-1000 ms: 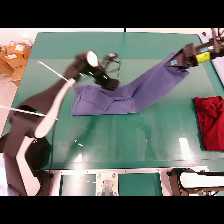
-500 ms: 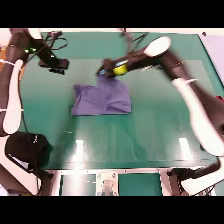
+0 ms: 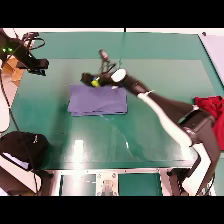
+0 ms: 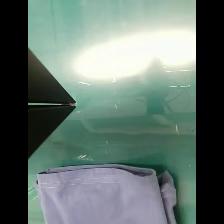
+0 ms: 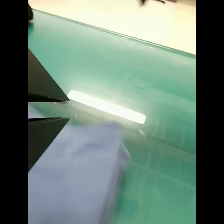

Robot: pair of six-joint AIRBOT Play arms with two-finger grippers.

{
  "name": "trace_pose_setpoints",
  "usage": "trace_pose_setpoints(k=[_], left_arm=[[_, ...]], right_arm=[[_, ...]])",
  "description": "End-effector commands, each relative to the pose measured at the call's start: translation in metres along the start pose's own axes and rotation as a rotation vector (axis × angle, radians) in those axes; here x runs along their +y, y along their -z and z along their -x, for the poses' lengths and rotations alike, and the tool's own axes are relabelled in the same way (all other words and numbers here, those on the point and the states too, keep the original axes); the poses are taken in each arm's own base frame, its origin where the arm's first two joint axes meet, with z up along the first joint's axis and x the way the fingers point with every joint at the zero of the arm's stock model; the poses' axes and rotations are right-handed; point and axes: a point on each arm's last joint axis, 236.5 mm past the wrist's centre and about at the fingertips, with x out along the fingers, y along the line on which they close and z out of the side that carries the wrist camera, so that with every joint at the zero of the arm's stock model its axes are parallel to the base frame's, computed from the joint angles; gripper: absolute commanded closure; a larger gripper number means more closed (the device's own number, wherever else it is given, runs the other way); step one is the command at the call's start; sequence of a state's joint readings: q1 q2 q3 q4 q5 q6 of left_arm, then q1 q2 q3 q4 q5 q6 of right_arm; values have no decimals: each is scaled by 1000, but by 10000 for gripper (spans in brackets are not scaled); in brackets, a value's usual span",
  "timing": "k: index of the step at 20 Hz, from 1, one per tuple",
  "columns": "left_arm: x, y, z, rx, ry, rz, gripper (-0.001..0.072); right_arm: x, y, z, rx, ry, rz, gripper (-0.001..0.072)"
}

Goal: Fold the shirts.

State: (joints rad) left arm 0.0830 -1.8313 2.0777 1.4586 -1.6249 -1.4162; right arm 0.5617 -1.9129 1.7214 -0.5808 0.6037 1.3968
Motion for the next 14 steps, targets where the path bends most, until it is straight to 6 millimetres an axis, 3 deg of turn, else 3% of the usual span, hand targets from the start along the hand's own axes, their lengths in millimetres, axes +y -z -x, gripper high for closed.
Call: trace_pose_setpoints(k=[1, 4, 6, 7, 9, 10, 12, 14], left_arm=[[9, 2, 1, 5, -6, 12, 686], [8, 3, 1, 8, -6, 16, 686], [9, 3, 1, 8, -6, 36, 686], [8, 3, 1, 8, -6, 40, 685], [8, 3, 1, 7, -6, 42, 686], [8, 3, 1, 6, -6, 43, 686], [8, 3, 1, 7, -4, 46, 686], [8, 3, 1, 6, -3, 59, 685]], right_arm=[[-38, -18, 80, 154, 33, 27, 592], [-118, -26, 158, 218, 227, -35, 583], [-170, -11, 186, 249, 313, -132, 200], [-190, 4, 191, 270, 332, -189, 161], [-216, 37, 182, 316, 342, -266, 161], [-219, 53, 170, 335, 317, -298, 161], [-212, 77, 140, 373, 238, -328, 161], [-190, 92, 107, 395, 130, -353, 161]])
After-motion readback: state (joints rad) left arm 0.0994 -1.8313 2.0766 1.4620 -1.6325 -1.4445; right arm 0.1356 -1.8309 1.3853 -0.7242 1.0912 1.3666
